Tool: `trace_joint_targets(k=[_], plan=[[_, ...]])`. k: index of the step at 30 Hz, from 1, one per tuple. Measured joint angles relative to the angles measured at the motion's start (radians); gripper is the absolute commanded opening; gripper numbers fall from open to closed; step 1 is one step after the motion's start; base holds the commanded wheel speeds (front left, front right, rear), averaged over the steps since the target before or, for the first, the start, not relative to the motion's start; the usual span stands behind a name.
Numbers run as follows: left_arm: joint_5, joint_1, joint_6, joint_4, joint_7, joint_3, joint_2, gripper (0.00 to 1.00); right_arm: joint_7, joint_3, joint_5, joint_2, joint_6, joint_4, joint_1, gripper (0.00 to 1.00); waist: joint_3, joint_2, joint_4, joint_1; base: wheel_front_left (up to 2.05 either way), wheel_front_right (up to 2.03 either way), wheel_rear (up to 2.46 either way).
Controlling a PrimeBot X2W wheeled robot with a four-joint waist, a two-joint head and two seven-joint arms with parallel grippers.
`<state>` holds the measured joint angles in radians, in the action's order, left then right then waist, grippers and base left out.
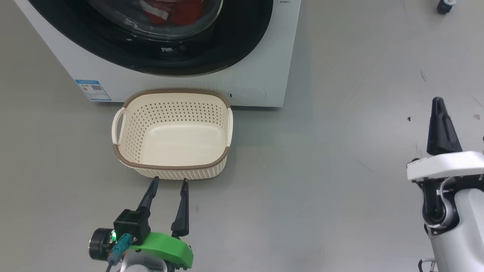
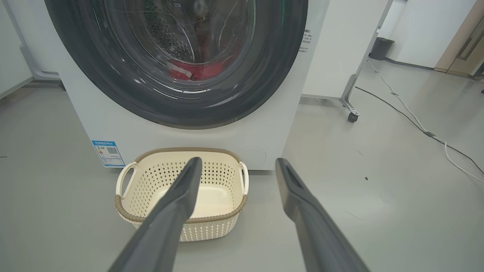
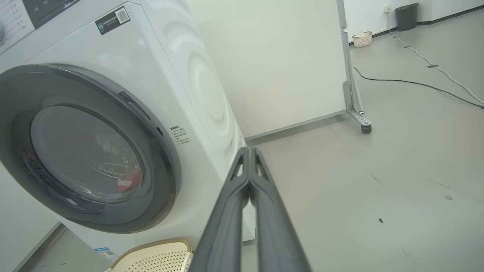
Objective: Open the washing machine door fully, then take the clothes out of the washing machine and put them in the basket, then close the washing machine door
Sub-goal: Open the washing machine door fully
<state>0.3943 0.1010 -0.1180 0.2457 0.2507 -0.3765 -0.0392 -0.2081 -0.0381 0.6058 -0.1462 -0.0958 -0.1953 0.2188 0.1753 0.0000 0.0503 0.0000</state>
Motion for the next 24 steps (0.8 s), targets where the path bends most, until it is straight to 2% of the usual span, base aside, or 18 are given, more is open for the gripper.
trace_joint_targets(k=[12,24], plan=[[0.002,0.061,0.000,-0.034,0.000,-0.043,0.000,1.00,0.135,0.076,0.184,-0.050,-0.011,0.035,0.231,0.00,0.118,0.0000,0.053,0.0000,0.00,0.00,0.00],[0.029,0.128,0.000,-0.066,0.000,-0.079,0.001,1.00,0.337,0.110,0.402,-0.075,-0.016,0.024,0.471,0.00,0.249,0.0000,0.120,0.0000,0.00,0.00,0.00]])
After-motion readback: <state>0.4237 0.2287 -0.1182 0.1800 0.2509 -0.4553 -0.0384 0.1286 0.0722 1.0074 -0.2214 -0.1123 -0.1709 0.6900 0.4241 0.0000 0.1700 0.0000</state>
